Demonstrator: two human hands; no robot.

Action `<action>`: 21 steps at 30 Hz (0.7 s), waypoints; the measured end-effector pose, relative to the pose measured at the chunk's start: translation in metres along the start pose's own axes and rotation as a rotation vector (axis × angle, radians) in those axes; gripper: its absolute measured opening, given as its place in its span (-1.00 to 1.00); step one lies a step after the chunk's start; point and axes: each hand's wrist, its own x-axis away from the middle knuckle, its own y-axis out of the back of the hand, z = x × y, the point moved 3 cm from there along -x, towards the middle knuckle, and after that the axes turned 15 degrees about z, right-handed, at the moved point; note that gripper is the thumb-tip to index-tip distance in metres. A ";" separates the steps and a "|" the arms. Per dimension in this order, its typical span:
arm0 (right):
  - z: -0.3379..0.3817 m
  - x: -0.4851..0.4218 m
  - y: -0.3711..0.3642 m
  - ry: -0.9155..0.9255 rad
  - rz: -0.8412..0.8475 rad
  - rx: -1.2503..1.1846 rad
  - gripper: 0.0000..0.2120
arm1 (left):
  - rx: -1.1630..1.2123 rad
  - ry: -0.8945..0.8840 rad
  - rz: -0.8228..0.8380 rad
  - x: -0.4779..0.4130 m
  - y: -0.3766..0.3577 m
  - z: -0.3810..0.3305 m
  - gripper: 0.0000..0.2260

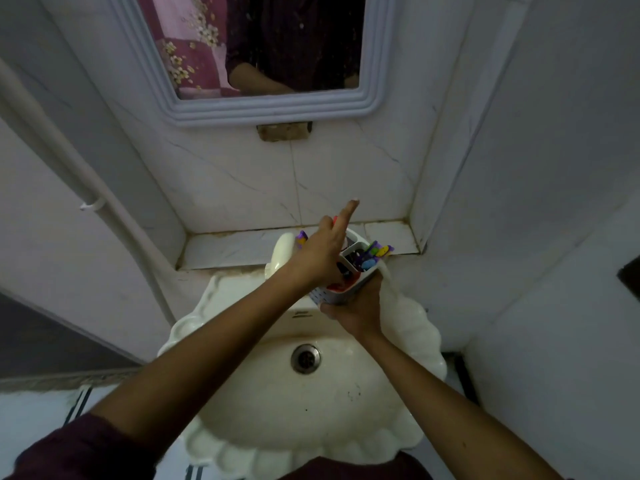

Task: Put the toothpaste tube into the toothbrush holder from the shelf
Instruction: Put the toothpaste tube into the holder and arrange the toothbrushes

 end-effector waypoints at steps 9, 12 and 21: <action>0.001 0.000 0.002 -0.026 -0.015 0.009 0.03 | -0.328 -0.201 -0.399 0.012 0.005 -0.019 0.04; -0.002 0.001 0.002 -0.026 -0.020 -0.012 0.08 | -0.443 -0.295 -0.510 0.013 0.010 -0.024 0.05; -0.001 0.002 0.002 -0.102 0.020 0.052 -0.24 | -0.055 0.081 -0.311 0.004 -0.007 0.000 -0.87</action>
